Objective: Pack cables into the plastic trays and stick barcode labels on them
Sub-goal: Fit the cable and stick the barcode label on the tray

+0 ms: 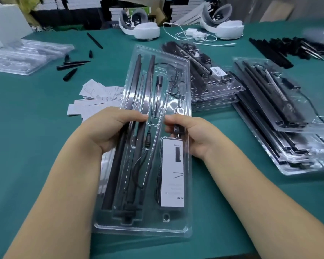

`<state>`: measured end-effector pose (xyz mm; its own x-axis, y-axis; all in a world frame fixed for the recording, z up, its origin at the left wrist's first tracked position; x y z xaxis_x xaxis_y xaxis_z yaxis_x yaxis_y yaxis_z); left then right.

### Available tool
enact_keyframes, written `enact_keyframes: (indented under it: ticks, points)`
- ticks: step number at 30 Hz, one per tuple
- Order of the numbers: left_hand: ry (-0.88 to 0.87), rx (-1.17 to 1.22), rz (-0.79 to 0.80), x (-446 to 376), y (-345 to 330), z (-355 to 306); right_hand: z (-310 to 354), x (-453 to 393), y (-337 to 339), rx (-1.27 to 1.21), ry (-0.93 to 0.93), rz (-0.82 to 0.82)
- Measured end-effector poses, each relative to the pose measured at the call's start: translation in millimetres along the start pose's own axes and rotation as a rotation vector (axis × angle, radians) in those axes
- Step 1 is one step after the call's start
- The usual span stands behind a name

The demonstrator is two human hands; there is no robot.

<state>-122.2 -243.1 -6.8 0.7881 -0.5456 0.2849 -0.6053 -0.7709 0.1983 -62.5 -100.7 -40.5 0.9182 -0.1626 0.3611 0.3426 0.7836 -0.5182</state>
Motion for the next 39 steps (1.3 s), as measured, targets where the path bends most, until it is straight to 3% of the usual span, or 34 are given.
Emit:
enact_keyframes:
  ticks: [11,17,21,23,27,30,34,39]
  points:
    - [0.029,-0.034,-0.022,3,4,2,2,4,3,0.040,-0.012,0.003]
    - [0.043,0.221,-0.310,3,38,4,-4,10,-2,0.246,-0.014,0.098]
    - [0.004,0.274,-0.387,0,47,7,-3,10,-1,0.283,-0.012,0.084]
    - [0.012,0.210,-0.446,-2,51,11,-2,10,-1,0.295,-0.003,0.077]
    - [0.103,-0.136,-0.598,-8,62,19,-5,13,-5,0.364,-0.032,0.082]
    - [0.072,-0.303,-0.598,-14,61,20,0,16,-4,0.408,0.043,0.018]
    - [0.028,-0.331,-0.583,-11,57,12,3,19,-4,0.206,0.019,0.042]
    - [-0.073,-0.522,-0.540,-3,40,-6,12,15,8,0.368,0.063,0.012]
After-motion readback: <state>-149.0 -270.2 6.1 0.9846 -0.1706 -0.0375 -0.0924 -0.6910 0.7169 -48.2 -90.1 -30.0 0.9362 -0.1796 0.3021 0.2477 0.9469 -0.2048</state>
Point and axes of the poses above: each hand's wrist, its own x-axis away from the middle knuckle, its own y-axis out of the back of the hand, z = x × y, the point moved 7 cm from there along -x, towards the middle knuckle, and after that the axes turned 11 degrees about -x, right-handed, at the moved point
